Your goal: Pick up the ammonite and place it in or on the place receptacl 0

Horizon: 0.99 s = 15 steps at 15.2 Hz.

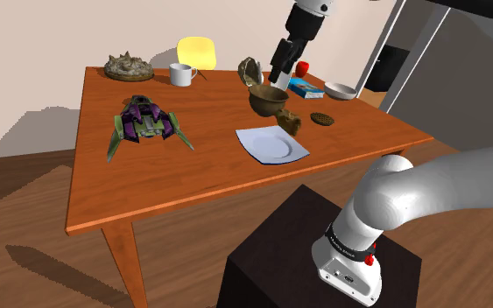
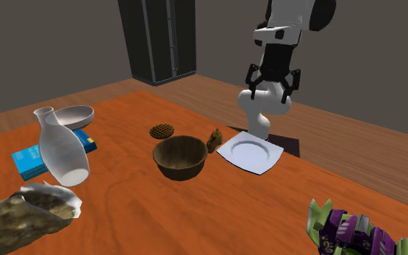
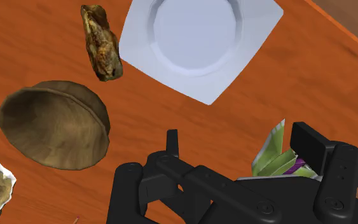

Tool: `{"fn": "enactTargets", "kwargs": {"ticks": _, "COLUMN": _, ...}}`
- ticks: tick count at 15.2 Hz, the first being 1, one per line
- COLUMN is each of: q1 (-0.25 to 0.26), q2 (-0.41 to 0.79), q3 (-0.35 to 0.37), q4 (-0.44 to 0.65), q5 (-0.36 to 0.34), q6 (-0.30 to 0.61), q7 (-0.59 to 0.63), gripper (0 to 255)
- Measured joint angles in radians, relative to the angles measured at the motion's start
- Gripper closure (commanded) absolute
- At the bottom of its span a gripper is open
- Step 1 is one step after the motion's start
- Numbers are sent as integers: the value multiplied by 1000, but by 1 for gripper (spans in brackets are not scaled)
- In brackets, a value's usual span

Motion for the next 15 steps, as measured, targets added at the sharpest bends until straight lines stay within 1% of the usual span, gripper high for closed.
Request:
{"fn": "enactTargets", "kwargs": {"ticks": 2, "q1": -3, "q2": -12, "q3": -7, "q4": -20, "q5": -4, "q6": 12, "q7": -5, "gripper": 0}}
{"fn": "enactTargets", "kwargs": {"ticks": 6, "q1": -26, "q2": -82, "q3": -50, "q4": -161, "q5": -36, "q6": 114, "q7": -38, "gripper": 0}}
{"fn": "enactTargets", "kwargs": {"ticks": 12, "q1": -87, "q2": -189, "q3": -151, "q4": -365, "q5": -107, "q6": 269, "q7": -112, "gripper": 0}}
{"fn": "enactTargets", "kwargs": {"ticks": 15, "q1": -122, "q2": -208, "q3": -202, "q4": -443, "q5": -144, "q6": 357, "q7": -145, "gripper": 0}}
